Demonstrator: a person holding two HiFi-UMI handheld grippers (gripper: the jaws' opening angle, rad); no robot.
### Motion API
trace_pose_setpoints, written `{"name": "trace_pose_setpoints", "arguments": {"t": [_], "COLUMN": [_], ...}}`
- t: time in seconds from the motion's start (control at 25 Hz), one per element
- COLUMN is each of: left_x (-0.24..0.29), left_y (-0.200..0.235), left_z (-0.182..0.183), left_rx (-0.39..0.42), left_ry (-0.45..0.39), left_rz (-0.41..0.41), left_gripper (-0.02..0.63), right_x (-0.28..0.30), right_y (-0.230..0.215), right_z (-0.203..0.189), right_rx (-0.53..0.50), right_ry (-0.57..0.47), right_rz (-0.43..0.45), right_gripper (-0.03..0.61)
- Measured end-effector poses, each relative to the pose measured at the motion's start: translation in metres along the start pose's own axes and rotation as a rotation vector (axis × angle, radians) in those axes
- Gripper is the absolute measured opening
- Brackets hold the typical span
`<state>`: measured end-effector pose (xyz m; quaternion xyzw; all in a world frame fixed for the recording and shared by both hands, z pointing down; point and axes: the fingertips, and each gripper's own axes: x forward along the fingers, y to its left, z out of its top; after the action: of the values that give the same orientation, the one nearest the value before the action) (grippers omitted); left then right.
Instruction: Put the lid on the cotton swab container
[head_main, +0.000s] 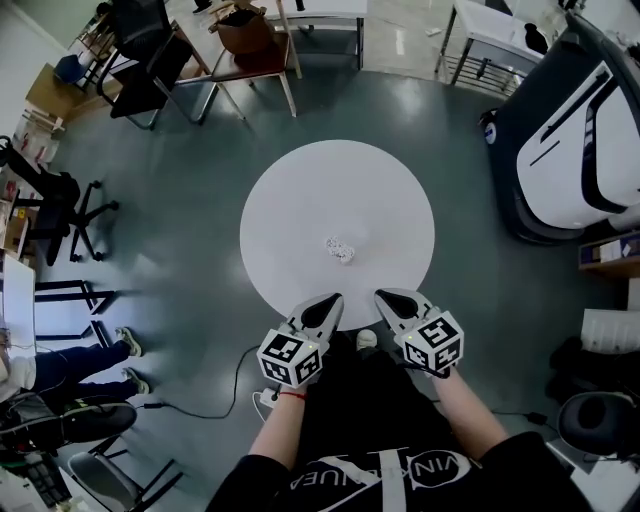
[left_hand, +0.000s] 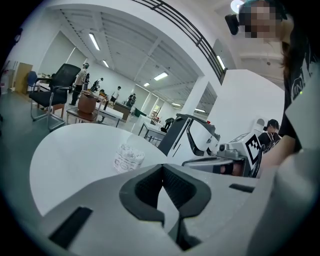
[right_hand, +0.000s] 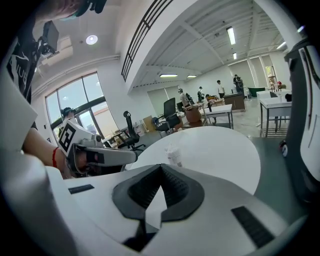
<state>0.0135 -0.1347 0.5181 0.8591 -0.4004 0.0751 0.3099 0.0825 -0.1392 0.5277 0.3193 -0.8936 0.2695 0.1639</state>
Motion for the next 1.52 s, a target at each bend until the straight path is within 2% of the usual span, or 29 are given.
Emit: {"name": "trace_pose_setpoints", "arguments": {"t": [0.12, 0.36, 0.56, 0.84, 1.2, 1.52], "left_x": [0.011, 0.022, 0.035, 0.047, 0.065, 0.067], "left_y": [0.014, 0.048, 0.062, 0.082, 0.093, 0.103], "left_z": [0.005, 0.009, 0.006, 0.010, 0.009, 0.010], "left_rx": [0.019, -0.012, -0.050, -0.071, -0.090, -0.100], "left_ry": [0.030, 0.055, 0.074, 0.075, 0.081, 0.079], "left_rz": [-0.007, -0.001, -0.009, -0.018, -0.032, -0.025], "left_gripper": [0.006, 0.006, 0.006, 0.006, 0.006, 0.006], "right_x": [0.014, 0.043, 0.056, 0.079, 0.111, 0.120], "right_y": [-0.012, -0.031, -0.058, -0.097, -0.127, -0.117], "right_z": [0.000, 0.006, 0.005, 0.020, 0.036, 0.060], "right_rx": [0.007, 0.038, 0.070, 0.090, 0.087, 0.065], "right_ry": [0.023, 0.058, 0.081, 0.072, 0.061, 0.007], "right_rz": [-0.001, -0.013, -0.056, -0.086, -0.033, 0.129], "right_gripper": [0.003, 0.003, 0.003, 0.003, 0.003, 0.003]}}
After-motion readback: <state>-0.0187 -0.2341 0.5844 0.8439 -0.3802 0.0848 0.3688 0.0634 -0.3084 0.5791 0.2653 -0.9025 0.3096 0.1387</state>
